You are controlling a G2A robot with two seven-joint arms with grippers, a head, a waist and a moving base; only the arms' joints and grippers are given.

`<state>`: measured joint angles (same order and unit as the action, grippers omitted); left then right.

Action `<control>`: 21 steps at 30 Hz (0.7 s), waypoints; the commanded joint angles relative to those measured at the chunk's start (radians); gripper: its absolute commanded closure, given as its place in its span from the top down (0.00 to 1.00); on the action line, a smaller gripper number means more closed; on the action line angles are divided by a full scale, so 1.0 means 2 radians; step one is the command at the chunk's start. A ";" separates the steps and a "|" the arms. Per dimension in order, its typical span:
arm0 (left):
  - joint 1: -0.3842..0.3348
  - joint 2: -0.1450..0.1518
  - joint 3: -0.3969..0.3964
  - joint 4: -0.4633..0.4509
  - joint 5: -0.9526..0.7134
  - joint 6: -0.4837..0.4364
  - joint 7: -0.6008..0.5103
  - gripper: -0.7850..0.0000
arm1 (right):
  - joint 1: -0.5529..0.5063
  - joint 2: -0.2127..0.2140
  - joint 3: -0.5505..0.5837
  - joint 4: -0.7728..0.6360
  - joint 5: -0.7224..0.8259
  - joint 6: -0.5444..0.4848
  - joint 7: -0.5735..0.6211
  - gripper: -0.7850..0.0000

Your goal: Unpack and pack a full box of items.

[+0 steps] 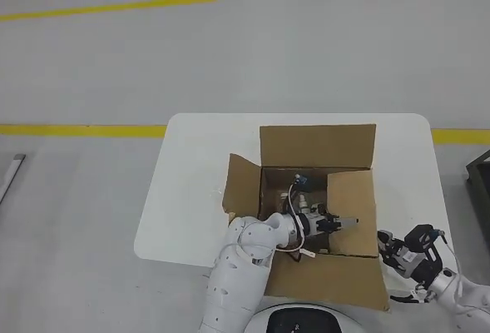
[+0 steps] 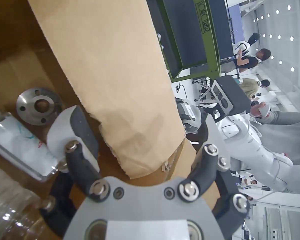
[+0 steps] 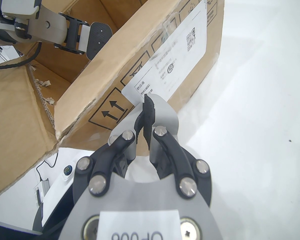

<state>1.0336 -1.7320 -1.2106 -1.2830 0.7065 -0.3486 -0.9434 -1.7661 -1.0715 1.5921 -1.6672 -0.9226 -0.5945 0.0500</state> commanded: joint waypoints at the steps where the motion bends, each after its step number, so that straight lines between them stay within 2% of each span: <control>1: -0.001 0.002 0.001 -0.002 0.002 0.001 -0.002 1.00 | 0.000 0.000 0.000 -0.001 0.000 0.000 0.001 0.00; 13: -0.011 0.009 0.033 0.027 -0.035 -0.009 -0.001 1.00 | 0.005 0.000 -0.004 -0.002 -0.001 -0.006 0.003 0.00; 21: -0.012 0.014 0.043 0.016 -0.067 -0.014 0.004 1.00 | 0.004 0.000 -0.005 -0.006 -0.003 -0.006 0.003 0.00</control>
<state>1.0088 -1.7056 -1.1260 -1.2450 0.5842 -0.3744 -0.9356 -1.7571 -1.0713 1.5814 -1.6790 -0.9283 -0.6059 0.0553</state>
